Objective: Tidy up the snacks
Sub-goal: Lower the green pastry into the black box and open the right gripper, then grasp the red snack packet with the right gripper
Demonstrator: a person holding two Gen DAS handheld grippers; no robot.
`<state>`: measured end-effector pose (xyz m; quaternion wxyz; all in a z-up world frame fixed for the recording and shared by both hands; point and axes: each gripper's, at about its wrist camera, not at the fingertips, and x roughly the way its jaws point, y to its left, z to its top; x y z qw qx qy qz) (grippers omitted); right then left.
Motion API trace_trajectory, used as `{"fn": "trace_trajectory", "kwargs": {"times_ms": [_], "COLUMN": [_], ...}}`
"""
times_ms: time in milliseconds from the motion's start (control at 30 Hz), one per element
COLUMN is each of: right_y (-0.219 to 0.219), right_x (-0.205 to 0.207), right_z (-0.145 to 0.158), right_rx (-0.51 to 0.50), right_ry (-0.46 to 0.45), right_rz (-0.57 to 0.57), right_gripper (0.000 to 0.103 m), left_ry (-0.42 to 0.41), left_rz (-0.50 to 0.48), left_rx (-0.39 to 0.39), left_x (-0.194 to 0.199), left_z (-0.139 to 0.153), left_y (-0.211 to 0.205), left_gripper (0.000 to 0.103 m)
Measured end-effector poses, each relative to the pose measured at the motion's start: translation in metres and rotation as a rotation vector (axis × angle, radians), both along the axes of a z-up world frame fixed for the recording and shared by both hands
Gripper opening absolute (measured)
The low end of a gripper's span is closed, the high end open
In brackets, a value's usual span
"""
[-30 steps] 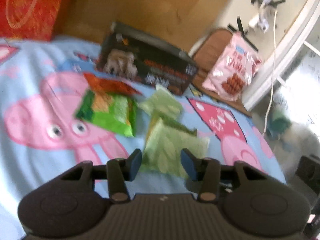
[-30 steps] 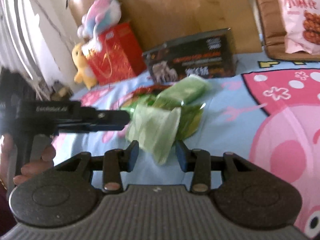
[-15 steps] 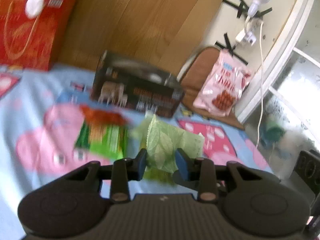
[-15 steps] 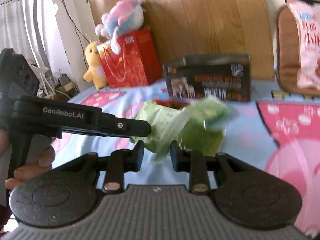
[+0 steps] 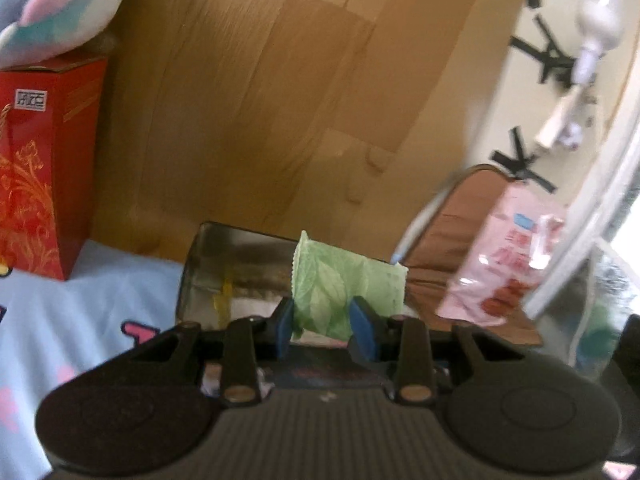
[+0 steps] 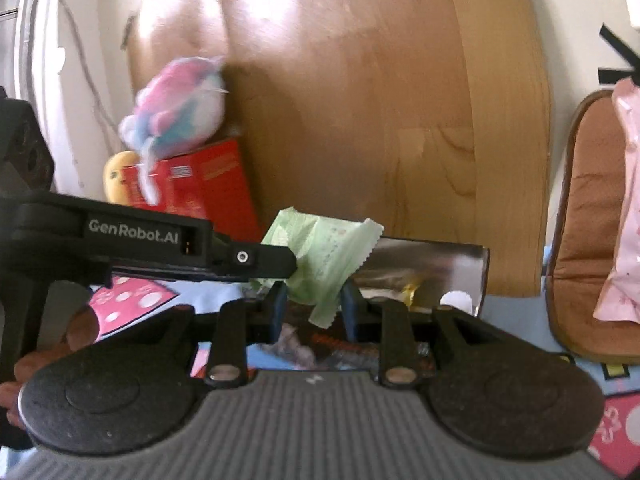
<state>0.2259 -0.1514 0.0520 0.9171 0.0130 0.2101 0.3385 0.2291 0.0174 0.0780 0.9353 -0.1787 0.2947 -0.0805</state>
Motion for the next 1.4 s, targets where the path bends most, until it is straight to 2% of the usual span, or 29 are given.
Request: {"fn": "trace_trajectory", "kwargs": {"times_ms": [133,267,400,500,600,700,800,933,1000,1033,1100,1133,1200,1333,1400], "right_y": [0.02,0.031,0.004,-0.011,-0.004,0.007,0.01,0.003,0.0,-0.001,0.005,0.007,0.009,0.0,-0.004], "right_x": [0.021,0.029,0.013,-0.007,-0.018,-0.014,-0.002,-0.001,-0.006,-0.006,-0.009,-0.012,-0.015,-0.018,-0.02], "right_z": [-0.008,-0.013,-0.007,-0.01,-0.024,-0.04,-0.053,-0.056,-0.056,-0.058,-0.061,-0.061,-0.061,-0.061,-0.059], "right_rx": [-0.026,-0.042,0.053,0.123,0.093,0.06,0.051,0.087,0.104,0.125,0.124,0.121,0.13,0.17,0.188], "right_ry": [0.028,0.052,0.043,0.122,0.243,0.353,0.472,0.522,0.539,0.569,0.581,0.575,0.566,0.575,0.571], "right_rz": [0.017,0.04,-0.025,0.033,0.093,0.094,0.066,0.052,0.057,0.081,0.081,0.067,0.05,0.02,-0.002], "right_gripper": [0.04,0.041,0.044,0.043,0.043,0.038,0.036,0.033,0.032,0.03,0.016,0.015,0.015,0.015,0.016], "left_ry": [0.006,-0.027,-0.013,0.046,0.145,0.208,0.233,0.23,0.236,0.236,0.252,0.248,0.225,0.208,0.223], "left_rz": [0.075,0.109,0.145,0.144,0.127,0.128,0.091,0.095,0.03,0.015,0.05,0.063,0.083,0.173,0.186], "left_rx": [-0.002,-0.038,-0.018,-0.045,-0.111,-0.173,-0.231,-0.273,-0.371,-0.385,-0.315,-0.315,-0.345,-0.342,-0.34], "left_x": [0.007,-0.019,-0.052,-0.063,-0.065,-0.064,-0.06,-0.057,-0.056,-0.056,-0.057,-0.06,-0.068,-0.08,-0.076], "left_z": [-0.006,-0.004,-0.014,-0.032,-0.053,-0.067,-0.071,-0.072,-0.076,-0.078,-0.079,-0.08,-0.08,-0.08,-0.082], "left_y": [0.017,0.038,0.056,0.063,0.065,0.067,0.065,0.065,0.064,0.062,0.055,0.057,0.066,0.092,0.099], "left_gripper": [0.031,0.033,0.033,0.033,0.033,0.033,0.033,0.033,0.019,0.019,0.018,0.017,0.018,0.02,0.029]}}
